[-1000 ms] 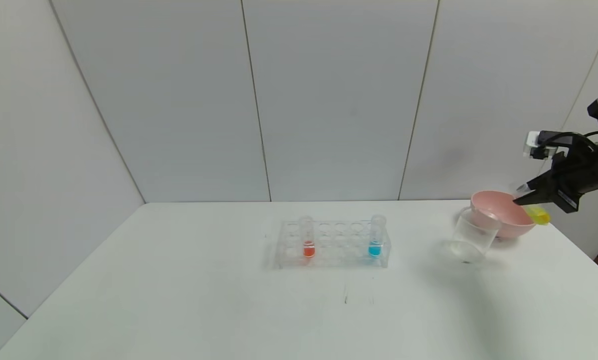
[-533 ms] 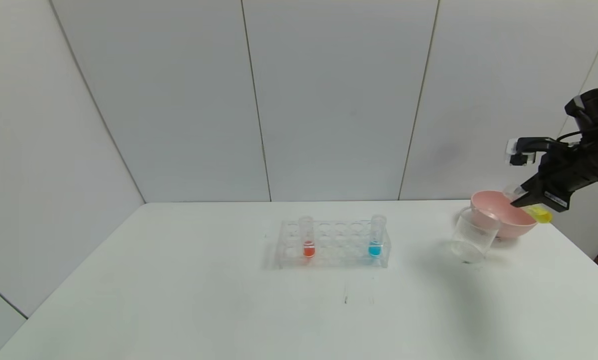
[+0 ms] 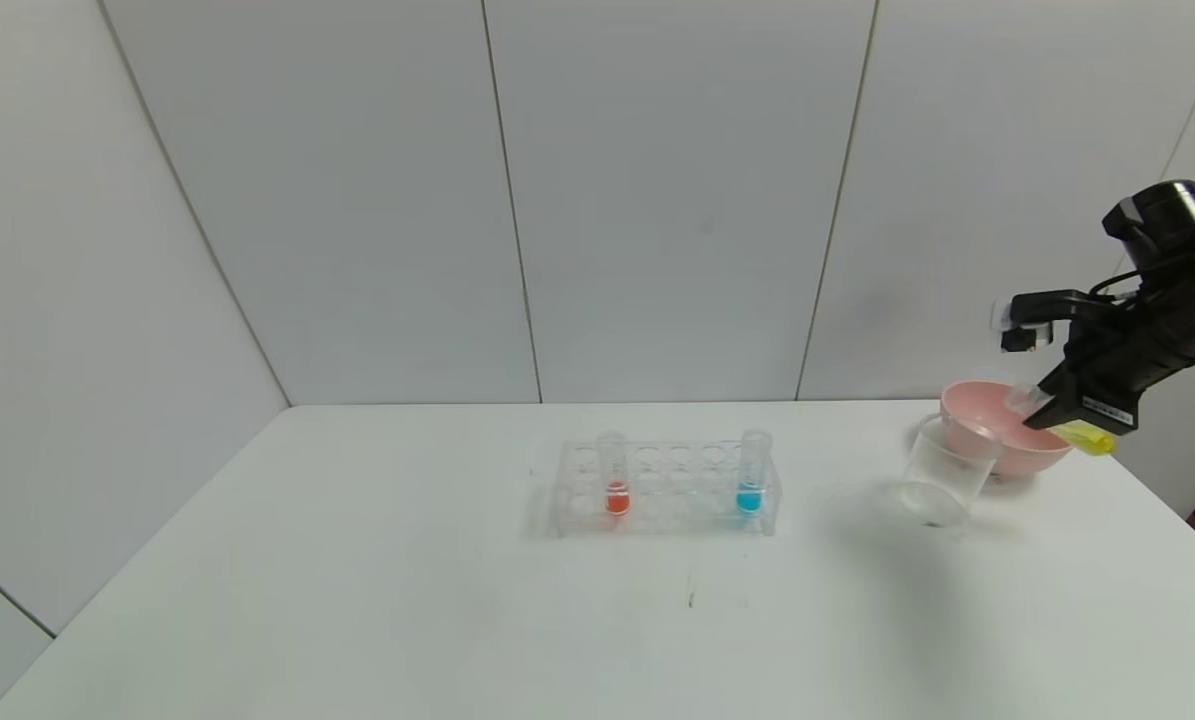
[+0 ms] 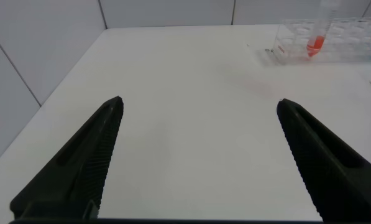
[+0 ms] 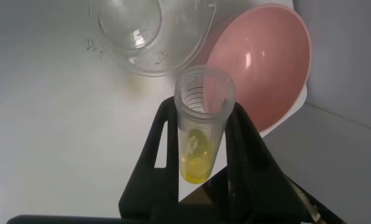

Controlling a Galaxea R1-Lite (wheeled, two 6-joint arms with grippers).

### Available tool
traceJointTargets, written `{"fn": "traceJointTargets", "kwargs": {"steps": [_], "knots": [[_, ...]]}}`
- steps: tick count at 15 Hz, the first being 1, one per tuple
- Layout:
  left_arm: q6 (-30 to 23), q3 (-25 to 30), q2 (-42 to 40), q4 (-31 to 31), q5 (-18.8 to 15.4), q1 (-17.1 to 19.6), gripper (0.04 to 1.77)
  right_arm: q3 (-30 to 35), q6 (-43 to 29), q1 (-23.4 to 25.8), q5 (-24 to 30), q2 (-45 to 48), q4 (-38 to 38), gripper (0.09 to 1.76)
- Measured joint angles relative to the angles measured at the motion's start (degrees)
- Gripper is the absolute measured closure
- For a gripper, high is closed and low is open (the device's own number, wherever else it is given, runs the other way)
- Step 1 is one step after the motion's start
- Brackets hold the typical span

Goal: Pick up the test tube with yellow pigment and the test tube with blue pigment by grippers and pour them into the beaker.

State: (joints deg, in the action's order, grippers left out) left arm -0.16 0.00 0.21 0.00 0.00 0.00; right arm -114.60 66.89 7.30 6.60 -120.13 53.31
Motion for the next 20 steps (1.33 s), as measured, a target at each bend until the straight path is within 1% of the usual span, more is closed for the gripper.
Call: {"fn": "traceJointTargets", "kwargs": {"steps": [4, 7, 11, 15, 19, 20], "knots": [[0.0, 0.0, 0.0, 0.0, -0.02, 0.0, 0.05, 0.0, -0.13, -2.54, -3.93, 0.15, 1.57, 1.35], [0.0, 0.0, 0.0, 0.0, 0.0, -0.02, 0.05, 0.0, -0.4, -3.73, -9.81, 0.01, 1.73, 1.35], [0.0, 0.0, 0.0, 0.0, 0.0, -0.02, 0.05, 0.0, -0.77, -4.66, -10.62, -0.62, 2.36, 1.35], [0.0, 0.0, 0.0, 0.0, 0.0, -0.02, 0.05, 0.0, -0.73, -5.73, -14.56, -1.6, 2.58, 1.35], [0.0, 0.0, 0.0, 0.0, 0.0, -0.02, 0.05, 0.02, -0.74, -6.7, -14.77, -2.26, 1.93, 1.35], [0.0, 0.0, 0.0, 0.0, 0.0, 0.0, 0.05, 0.02, -0.66, -6.95, -15.57, -2.34, 1.89, 1.35]]}}
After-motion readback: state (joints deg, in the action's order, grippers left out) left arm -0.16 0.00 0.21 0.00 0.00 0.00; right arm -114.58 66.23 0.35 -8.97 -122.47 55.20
